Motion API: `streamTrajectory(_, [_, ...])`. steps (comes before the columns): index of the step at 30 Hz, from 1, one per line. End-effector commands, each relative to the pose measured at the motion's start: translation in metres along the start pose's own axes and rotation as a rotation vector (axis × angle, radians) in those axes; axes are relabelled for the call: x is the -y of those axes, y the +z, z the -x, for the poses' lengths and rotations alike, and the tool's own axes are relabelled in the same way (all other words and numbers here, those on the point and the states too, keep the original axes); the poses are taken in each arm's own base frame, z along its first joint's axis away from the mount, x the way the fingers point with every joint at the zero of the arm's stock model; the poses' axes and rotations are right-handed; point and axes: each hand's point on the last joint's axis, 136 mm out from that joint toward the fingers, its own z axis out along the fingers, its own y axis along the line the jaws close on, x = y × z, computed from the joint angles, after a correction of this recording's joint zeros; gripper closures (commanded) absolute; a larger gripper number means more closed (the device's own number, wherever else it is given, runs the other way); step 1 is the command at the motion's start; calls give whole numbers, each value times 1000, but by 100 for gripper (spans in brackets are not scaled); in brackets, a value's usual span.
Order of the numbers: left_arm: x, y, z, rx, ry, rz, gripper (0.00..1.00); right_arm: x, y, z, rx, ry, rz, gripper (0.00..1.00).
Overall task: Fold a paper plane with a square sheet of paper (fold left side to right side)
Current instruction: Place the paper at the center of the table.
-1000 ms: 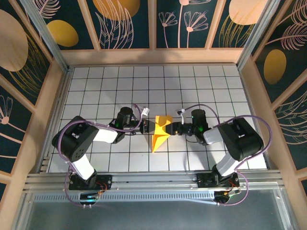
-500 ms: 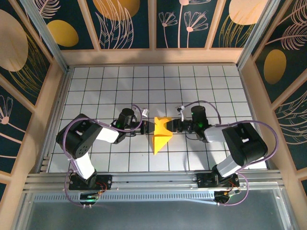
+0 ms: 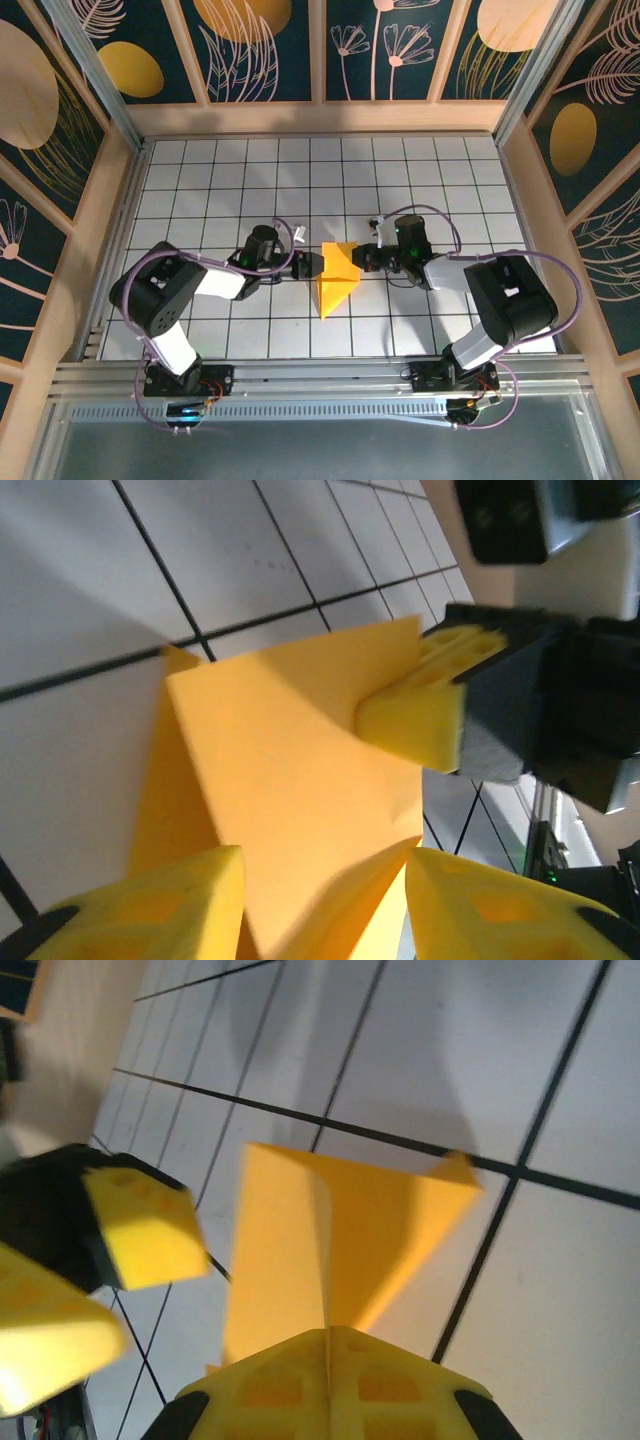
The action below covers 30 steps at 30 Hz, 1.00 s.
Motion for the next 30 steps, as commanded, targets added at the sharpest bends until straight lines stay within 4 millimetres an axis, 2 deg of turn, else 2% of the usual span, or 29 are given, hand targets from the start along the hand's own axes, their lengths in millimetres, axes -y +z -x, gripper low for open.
streamTrajectory(1, [-3,-14,15,49,65,96,45,7,-2,2,-11,68,-65,100])
streamTrajectory(4, [-8,-27,29,88,112,205,40,11,-3,1,-27,124,-96,100])
streamTrajectory(7, [-14,-44,39,115,159,330,40,14,-3,1,-37,186,-123,100])
streamTrajectory(11, [-8,-57,38,99,251,445,40,20,-5,-1,-50,257,-167,100])
streamTrajectory(18, [13,-55,5,11,331,502,41,23,-4,3,-59,329,-201,100])
streamTrajectory(22, [33,-50,-13,-6,349,483,41,27,-2,2,-71,354,-229,100])
streamTrajectory(26, [53,-36,-34,-37,372,466,41,29,-1,5,-62,372,-240,100])
streamTrajectory(30, [62,-14,-54,-73,384,457,40,30,0,8,-54,383,-241,100])
